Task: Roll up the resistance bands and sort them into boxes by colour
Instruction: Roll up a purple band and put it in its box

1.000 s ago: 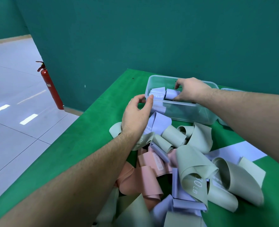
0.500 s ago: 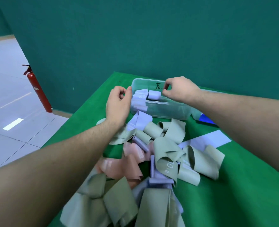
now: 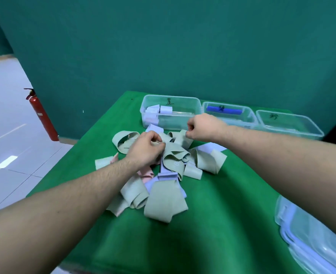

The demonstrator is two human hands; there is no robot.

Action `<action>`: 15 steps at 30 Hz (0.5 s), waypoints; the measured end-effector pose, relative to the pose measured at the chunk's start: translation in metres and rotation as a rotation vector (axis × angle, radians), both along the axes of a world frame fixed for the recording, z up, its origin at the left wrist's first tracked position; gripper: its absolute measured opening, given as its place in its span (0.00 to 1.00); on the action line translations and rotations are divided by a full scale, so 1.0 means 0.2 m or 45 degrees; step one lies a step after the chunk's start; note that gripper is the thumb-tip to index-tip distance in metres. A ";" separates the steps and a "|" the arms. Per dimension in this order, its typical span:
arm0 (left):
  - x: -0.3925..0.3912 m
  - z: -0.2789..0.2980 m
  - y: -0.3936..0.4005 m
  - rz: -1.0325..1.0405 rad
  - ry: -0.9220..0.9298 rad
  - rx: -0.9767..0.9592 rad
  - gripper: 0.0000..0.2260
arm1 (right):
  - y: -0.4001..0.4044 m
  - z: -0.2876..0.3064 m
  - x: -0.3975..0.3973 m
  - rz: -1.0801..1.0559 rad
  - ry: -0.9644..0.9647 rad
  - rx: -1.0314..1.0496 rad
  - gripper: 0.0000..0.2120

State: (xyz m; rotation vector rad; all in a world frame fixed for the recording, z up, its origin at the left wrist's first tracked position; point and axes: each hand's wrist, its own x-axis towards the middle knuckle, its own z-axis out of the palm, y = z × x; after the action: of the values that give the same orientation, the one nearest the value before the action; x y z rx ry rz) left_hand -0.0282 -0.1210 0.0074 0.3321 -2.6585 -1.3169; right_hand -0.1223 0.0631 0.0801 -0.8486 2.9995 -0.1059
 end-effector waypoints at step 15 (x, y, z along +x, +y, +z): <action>0.11 0.00 0.36 -0.448 0.360 -0.608 0.09 | 0.19 -0.28 0.02 -0.230 -0.196 0.113 0.23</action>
State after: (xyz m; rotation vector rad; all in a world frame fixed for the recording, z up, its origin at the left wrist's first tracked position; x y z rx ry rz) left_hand -0.0066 -0.0493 0.0065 -0.3680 -2.7385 -0.6821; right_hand -0.1186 0.1001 0.0246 -0.5346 2.9041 -0.0387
